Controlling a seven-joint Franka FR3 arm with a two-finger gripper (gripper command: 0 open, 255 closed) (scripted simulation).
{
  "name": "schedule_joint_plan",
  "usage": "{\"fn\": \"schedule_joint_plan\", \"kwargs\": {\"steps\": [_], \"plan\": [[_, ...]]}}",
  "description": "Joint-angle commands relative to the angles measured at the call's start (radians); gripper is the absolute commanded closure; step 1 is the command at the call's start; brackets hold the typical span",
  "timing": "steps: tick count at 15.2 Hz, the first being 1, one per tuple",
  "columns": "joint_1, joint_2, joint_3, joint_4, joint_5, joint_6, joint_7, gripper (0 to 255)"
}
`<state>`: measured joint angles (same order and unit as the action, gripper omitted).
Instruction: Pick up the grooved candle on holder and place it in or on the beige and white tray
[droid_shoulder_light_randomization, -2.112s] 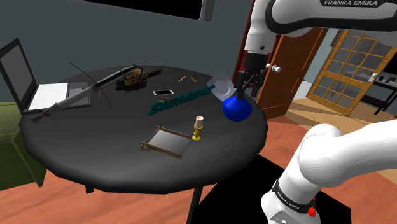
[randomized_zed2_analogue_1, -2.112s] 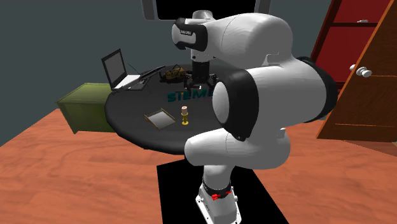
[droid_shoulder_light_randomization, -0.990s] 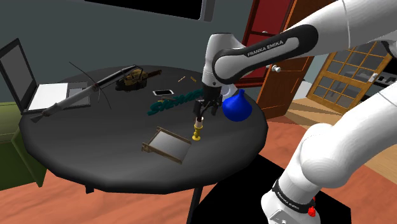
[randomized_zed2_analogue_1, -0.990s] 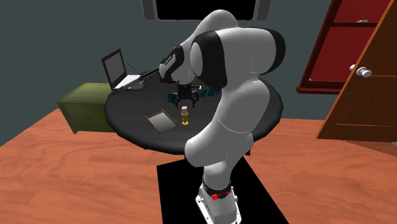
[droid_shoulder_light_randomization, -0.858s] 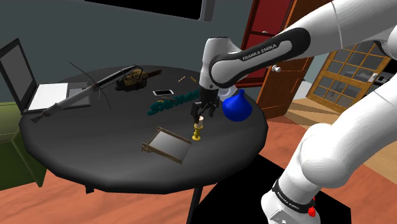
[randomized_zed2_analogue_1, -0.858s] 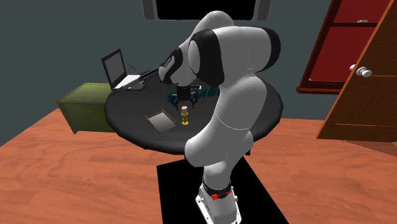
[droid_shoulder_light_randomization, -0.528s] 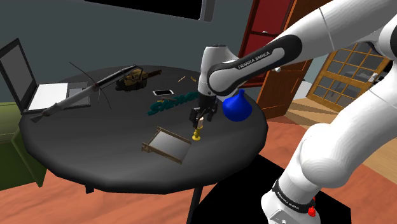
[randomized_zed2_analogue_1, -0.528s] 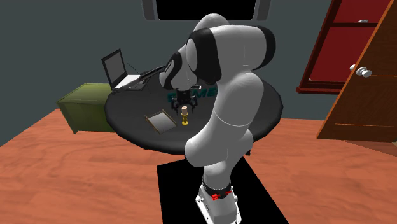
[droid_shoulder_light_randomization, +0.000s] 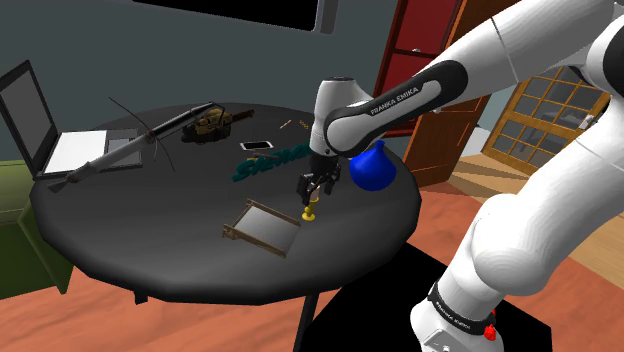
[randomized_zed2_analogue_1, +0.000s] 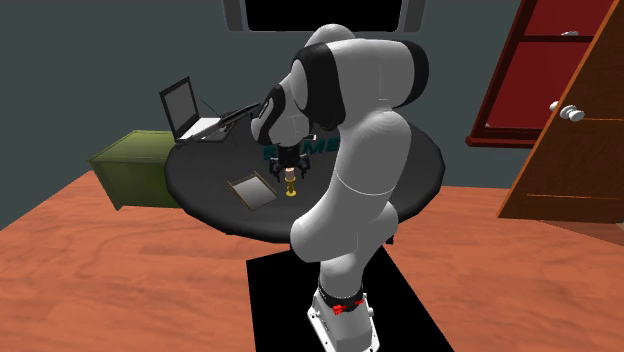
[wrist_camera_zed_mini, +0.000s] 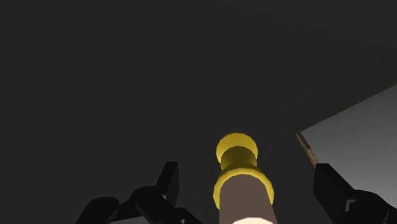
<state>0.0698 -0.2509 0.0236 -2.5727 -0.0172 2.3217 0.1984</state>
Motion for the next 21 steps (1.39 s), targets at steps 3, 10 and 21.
{"fn": "schedule_joint_plan", "kwargs": {"steps": [3,10,21], "plan": [[0.0,0.0,0.0,0.0,0.0,0.0,0.0,255],[0.0,0.0,0.0,0.0,0.0,-0.001,0.0,255],[0.001,-0.082,-0.001,0.071,0.004,-0.153,-0.005,255]]}}
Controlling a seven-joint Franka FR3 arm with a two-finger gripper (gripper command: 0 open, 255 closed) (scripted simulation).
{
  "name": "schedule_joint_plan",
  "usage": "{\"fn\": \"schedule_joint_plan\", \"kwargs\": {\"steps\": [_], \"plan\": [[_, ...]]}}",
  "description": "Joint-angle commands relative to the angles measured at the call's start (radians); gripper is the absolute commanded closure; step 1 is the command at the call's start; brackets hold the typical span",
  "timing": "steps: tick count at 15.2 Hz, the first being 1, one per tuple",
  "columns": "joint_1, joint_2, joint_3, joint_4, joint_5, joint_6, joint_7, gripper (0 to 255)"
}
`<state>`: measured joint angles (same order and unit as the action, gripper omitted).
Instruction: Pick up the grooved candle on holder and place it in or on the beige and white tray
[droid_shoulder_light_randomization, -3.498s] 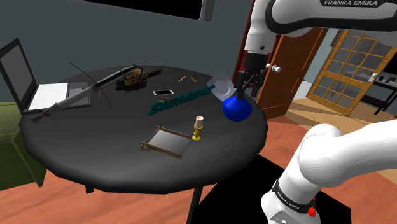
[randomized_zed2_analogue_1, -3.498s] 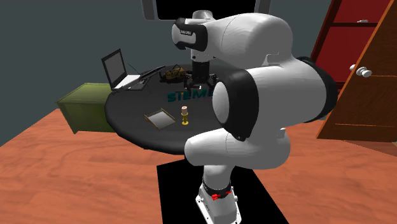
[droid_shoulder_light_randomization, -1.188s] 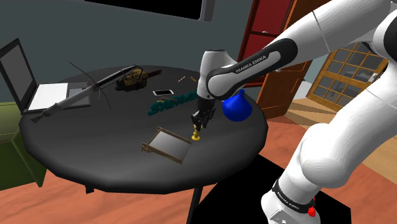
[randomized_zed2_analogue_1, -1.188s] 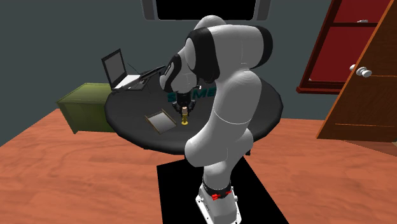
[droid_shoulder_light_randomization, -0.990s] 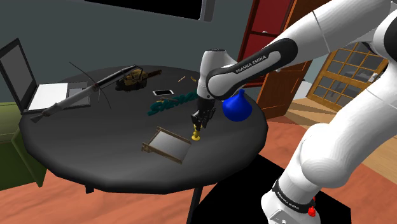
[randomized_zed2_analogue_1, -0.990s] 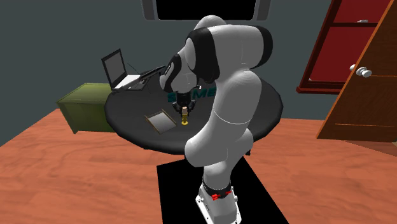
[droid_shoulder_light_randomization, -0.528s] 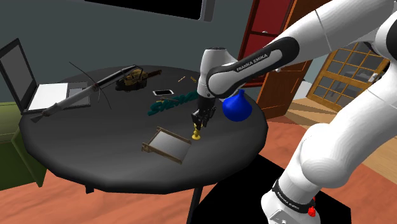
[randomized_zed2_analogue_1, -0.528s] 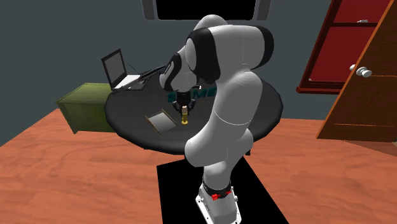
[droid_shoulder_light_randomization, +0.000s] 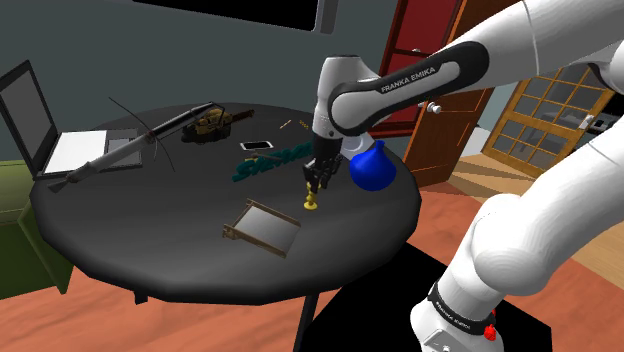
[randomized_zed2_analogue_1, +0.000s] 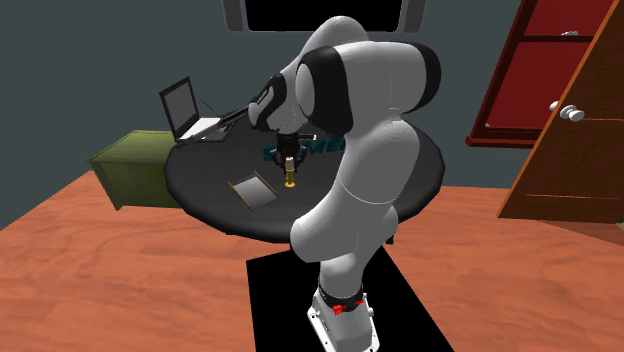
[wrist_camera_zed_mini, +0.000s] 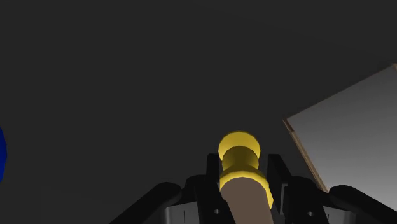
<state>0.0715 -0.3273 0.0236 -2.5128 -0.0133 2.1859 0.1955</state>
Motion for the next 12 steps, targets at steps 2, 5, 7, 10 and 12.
{"fn": "schedule_joint_plan", "kwargs": {"steps": [2,5,7,10,12], "plan": [[0.0,-0.019,-0.001,0.028,0.0,-0.047,-0.003,255],[0.0,-0.036,-0.002,0.054,0.001,-0.091,-0.004,255],[0.0,-0.047,-0.002,0.073,0.001,-0.12,-0.004,255],[0.0,-0.06,-0.002,0.103,0.002,-0.163,-0.005,255],[0.0,-0.068,-0.002,0.124,0.002,-0.192,-0.006,255]]}}
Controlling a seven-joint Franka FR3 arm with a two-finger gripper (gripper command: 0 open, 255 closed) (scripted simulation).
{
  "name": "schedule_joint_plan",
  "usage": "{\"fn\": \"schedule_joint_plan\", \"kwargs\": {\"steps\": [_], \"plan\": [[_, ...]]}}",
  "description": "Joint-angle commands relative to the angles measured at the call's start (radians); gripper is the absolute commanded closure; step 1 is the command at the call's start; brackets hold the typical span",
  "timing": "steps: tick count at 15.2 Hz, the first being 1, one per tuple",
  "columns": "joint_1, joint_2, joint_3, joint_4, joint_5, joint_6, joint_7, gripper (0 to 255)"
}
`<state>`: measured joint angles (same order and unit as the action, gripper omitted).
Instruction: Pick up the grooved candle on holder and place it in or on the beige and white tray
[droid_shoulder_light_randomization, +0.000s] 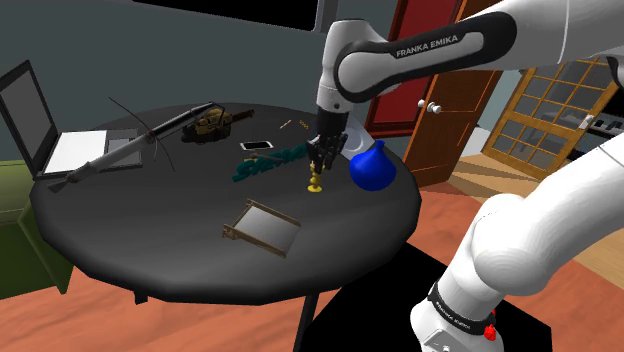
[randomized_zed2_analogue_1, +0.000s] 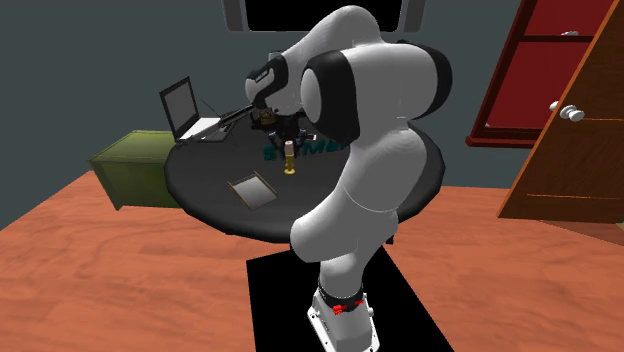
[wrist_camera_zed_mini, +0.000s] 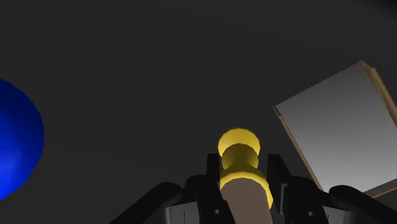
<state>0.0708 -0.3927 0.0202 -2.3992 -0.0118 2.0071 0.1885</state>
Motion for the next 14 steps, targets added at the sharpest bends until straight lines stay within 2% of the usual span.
{"fn": "schedule_joint_plan", "kwargs": {"steps": [1,7,14], "plan": [[0.001,-0.006,0.001,0.021,0.001,-0.027,0.001,255],[0.047,0.073,0.081,0.126,0.026,-0.054,0.113,255],[0.102,0.222,0.183,0.318,0.029,-0.098,0.272,255]]}}
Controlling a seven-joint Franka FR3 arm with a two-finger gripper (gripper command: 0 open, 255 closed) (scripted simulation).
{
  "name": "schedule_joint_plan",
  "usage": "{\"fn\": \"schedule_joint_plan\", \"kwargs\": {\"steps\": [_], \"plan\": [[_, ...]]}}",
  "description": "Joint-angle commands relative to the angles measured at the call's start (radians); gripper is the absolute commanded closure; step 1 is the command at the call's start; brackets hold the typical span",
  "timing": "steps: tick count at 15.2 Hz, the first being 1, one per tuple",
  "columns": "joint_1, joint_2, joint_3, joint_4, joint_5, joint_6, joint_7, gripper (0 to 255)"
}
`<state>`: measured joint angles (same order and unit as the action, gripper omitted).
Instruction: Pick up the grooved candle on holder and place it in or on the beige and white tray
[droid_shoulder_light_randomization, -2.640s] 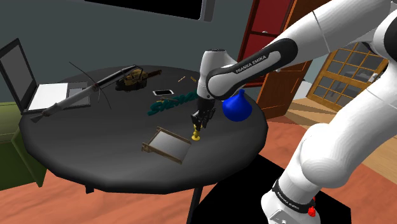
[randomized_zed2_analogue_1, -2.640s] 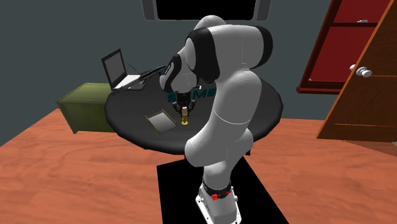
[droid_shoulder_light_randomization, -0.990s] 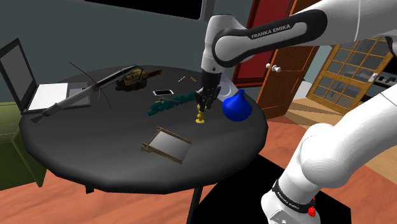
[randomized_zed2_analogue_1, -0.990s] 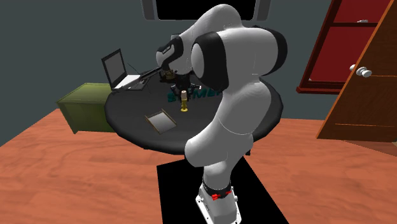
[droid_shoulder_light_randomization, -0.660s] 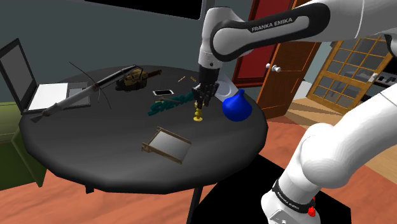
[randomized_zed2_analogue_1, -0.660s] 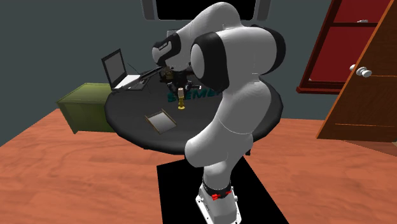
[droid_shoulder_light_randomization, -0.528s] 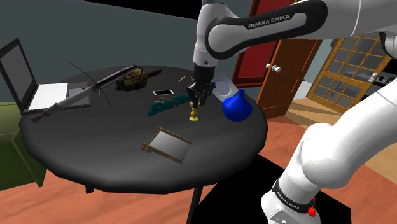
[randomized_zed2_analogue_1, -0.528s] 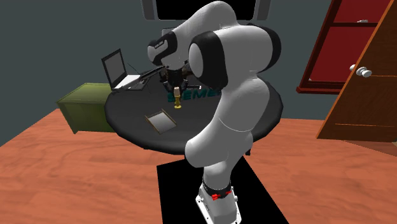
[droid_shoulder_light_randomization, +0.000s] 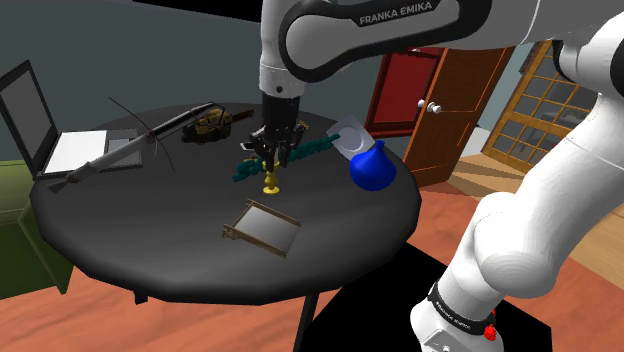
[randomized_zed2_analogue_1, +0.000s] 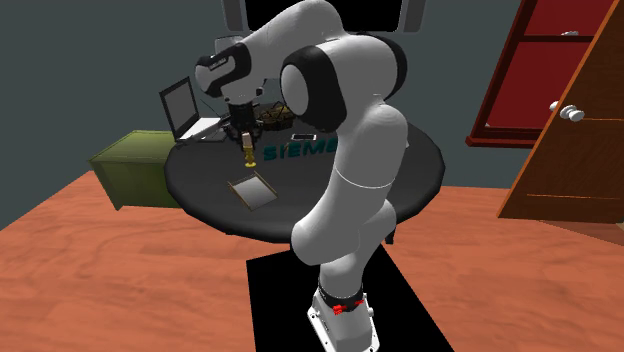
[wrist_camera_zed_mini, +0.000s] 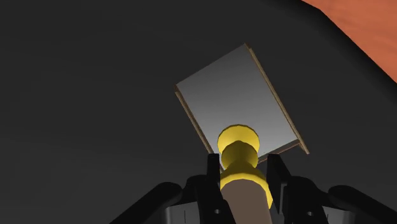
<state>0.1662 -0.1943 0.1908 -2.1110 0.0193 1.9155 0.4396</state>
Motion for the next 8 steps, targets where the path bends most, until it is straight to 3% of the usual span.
{"fn": "schedule_joint_plan", "kwargs": {"steps": [1,8], "plan": [[0.007,0.026,0.012,0.018,-0.002,0.007,0.021,255],[0.007,0.048,0.015,-0.054,-0.006,0.101,0.026,255]]}}
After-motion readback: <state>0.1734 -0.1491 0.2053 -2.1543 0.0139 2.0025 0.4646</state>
